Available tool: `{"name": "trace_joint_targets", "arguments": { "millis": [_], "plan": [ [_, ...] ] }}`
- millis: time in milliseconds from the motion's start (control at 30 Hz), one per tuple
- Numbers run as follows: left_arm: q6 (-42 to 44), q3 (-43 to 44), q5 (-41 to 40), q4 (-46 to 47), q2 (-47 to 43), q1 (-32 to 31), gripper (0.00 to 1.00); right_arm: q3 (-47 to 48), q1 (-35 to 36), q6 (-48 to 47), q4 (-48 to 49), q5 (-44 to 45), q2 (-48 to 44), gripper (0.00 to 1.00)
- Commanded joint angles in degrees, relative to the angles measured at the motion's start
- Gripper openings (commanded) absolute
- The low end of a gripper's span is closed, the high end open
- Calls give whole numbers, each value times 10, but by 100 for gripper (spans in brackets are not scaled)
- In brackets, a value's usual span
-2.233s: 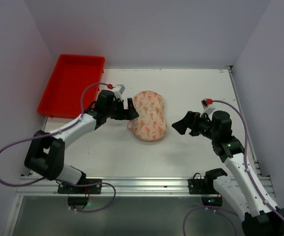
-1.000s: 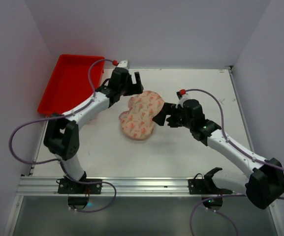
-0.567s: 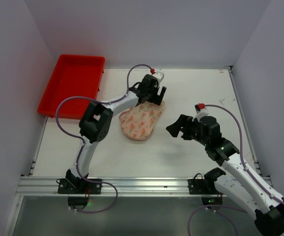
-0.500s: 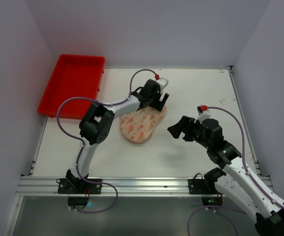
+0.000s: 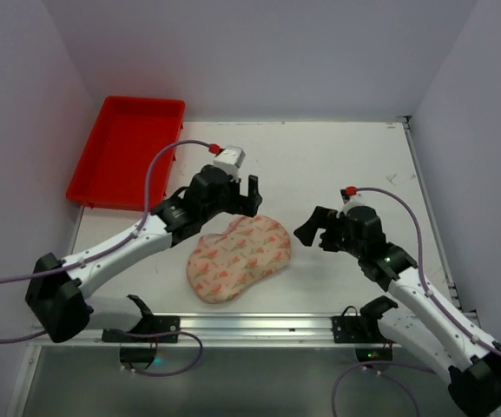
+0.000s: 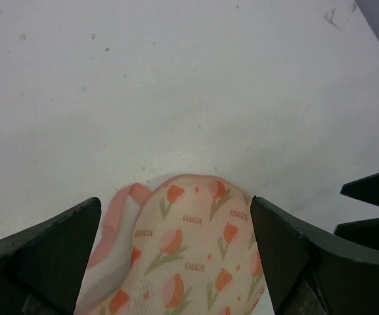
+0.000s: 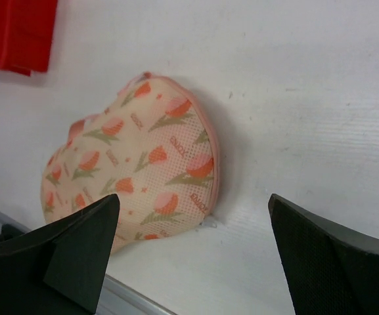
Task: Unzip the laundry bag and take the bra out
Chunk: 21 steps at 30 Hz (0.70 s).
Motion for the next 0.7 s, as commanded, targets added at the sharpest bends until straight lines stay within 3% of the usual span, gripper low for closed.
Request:
{"name": "trace_joint_targets", "arguments": {
  "millis": [0,133,333,500,667],
  "plan": [
    [-167,-80,-66,-107,-61,1,99,35,2,-16,36,-77,78,96],
    [-275,-195,-44,-98,-132,1,99,61,4,-38,83,-157,181,92],
    [-306,-282,-39,-55,-156,6,98,101,19,-54,117,-203,331,91],
    [-188,-264,32,61,-54,96,98,97,20,-56,152,-218,385,84],
    [-16,-121,62,133,89,118,99,88,39,-52,154,-237,397,73]
  ]
}}
